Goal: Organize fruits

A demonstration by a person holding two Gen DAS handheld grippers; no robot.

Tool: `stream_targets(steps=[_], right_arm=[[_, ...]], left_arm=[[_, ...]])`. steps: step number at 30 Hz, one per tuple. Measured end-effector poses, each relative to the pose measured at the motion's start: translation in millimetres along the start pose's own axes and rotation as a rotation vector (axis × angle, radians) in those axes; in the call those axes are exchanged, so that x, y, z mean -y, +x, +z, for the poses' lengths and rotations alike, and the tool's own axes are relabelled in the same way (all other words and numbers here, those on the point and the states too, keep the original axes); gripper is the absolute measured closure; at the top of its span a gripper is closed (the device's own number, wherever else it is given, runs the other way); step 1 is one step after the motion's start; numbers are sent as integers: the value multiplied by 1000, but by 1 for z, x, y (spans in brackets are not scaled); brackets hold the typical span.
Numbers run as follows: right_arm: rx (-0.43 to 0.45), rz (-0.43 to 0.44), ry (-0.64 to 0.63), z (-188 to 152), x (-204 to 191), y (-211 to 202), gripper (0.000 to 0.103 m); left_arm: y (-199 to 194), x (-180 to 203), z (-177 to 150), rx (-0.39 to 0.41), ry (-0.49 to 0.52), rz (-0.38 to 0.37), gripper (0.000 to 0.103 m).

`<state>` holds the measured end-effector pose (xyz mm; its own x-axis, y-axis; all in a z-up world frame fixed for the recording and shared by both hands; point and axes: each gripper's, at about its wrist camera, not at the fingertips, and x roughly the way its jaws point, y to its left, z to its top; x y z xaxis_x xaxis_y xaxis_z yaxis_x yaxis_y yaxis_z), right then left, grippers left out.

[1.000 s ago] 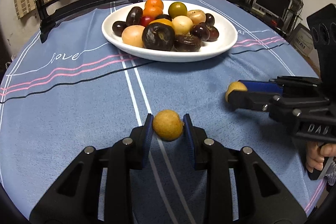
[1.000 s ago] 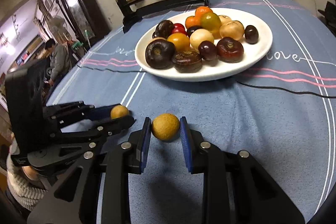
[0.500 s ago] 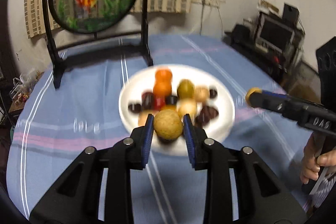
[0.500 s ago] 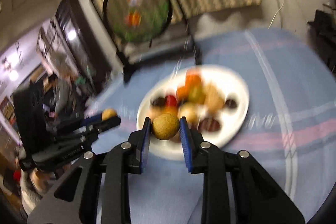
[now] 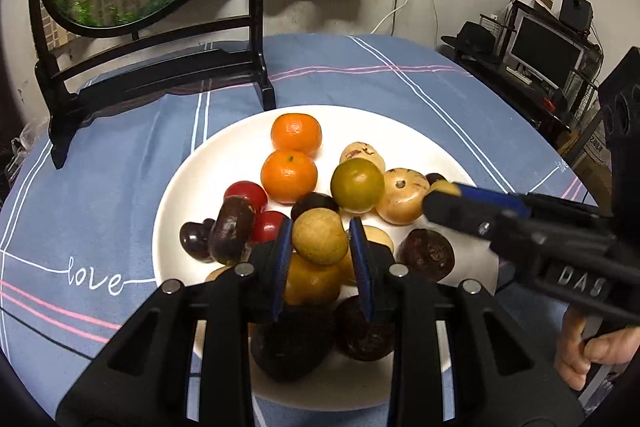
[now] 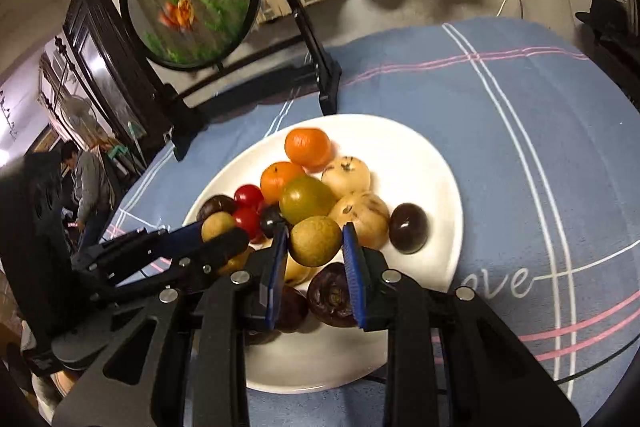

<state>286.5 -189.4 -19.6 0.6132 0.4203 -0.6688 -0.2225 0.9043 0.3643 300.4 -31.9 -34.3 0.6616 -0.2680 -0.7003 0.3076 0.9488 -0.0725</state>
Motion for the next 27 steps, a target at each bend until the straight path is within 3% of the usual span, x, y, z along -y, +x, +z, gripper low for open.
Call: stream_targets(steps=[7, 11, 16, 17, 20, 22, 23, 27], right_arm=[[-28, -22, -45, -8, -8, 9, 75], [-30, -43, -38, -9, -2, 13, 74], [-10, -39, -24, -5, 0, 5, 74], [-4, -32, -21, -3, -1, 1, 72], [26, -26, -28, -1, -6, -12, 71], [52, -29, -28, 0, -10, -24, 54], [73, -37, -26, -1, -12, -31, 31], [154, -36, -34, -13, -20, -60, 27]], left_arm=[[11, 0, -5, -16, 9, 25, 70], [7, 0, -5, 3, 5, 51, 50], [2, 2, -7, 14, 5, 52, 42], [1, 2, -7, 19, 9, 55, 33], [-15, 9, -9, 78, 27, 99, 18], [-29, 14, -11, 106, 40, 118, 17], [-35, 15, -13, 115, 39, 122, 14], [-69, 19, -30, 173, 31, 164, 8]])
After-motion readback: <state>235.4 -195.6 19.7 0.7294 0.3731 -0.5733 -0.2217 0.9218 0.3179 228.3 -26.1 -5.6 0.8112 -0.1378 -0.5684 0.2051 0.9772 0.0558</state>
